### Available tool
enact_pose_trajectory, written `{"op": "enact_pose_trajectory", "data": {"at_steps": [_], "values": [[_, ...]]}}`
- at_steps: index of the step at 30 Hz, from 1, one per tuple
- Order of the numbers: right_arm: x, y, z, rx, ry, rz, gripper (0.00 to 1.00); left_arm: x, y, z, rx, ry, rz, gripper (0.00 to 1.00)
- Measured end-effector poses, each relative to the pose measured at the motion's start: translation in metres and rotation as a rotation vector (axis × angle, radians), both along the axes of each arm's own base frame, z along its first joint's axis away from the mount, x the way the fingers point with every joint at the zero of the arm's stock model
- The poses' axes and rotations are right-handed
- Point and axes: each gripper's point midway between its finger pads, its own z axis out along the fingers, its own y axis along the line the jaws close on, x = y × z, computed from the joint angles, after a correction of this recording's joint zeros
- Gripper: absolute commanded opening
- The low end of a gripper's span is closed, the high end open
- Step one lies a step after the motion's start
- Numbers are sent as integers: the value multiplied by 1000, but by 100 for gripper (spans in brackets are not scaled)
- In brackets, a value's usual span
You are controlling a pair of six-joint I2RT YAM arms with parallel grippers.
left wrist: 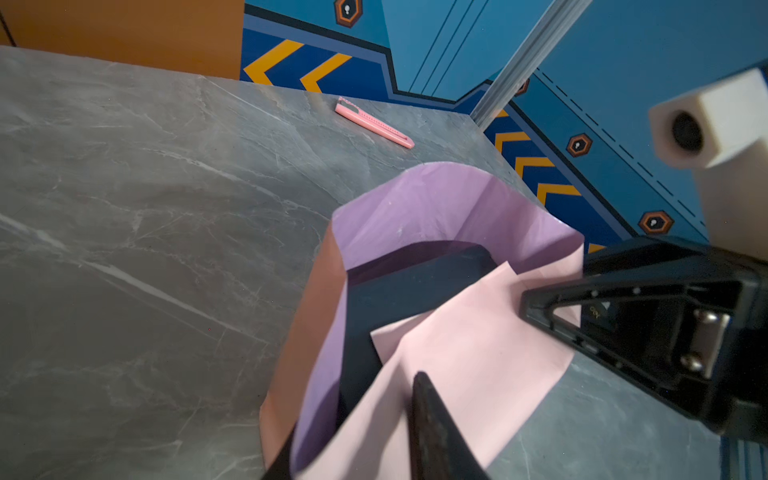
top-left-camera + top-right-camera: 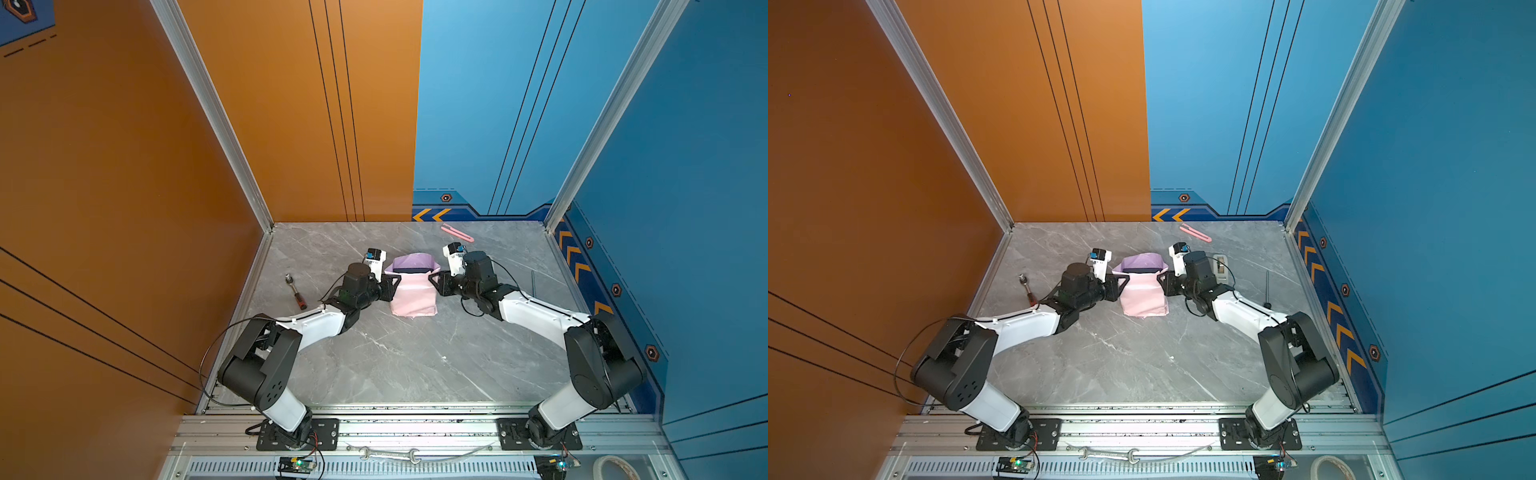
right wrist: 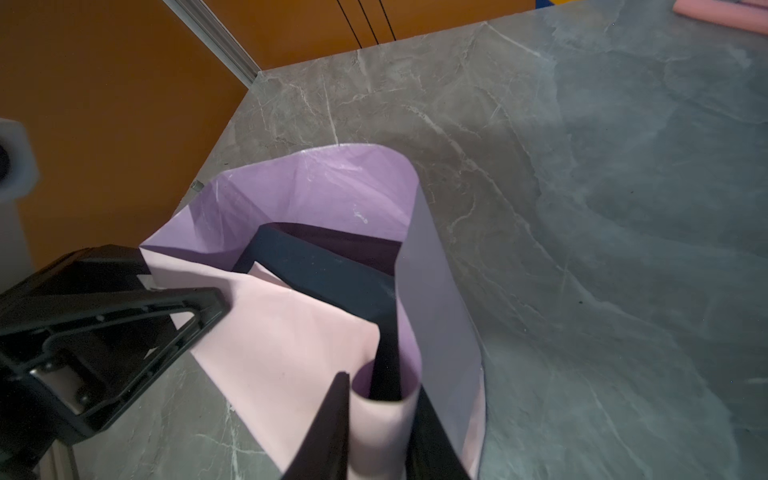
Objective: Wrap the gift box in paper
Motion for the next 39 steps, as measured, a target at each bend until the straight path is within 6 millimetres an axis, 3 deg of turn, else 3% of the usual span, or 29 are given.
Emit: {"op": "enact_pose_trajectory", "data": {"at_steps": [1,3,6,10,23,39], "values": [[0,0,0,-10,-5,-9,28,1,1,1,6,2,8,22],[-2,2,0,-40,-11,-26,47,1,0,1,30,11,24,19],[-9,4,-1,-86,-16,-35,52,0,-3,0,61,18,33,17],[-17,0,5,-117,-24,-48,37,-1,-3,0,84,23,47,14],[-16,0,3,-181,-45,-160,7,-12,4,2,187,42,134,2],[-44,5,12,-290,-70,-177,3,-30,9,9,307,83,166,0]]}}
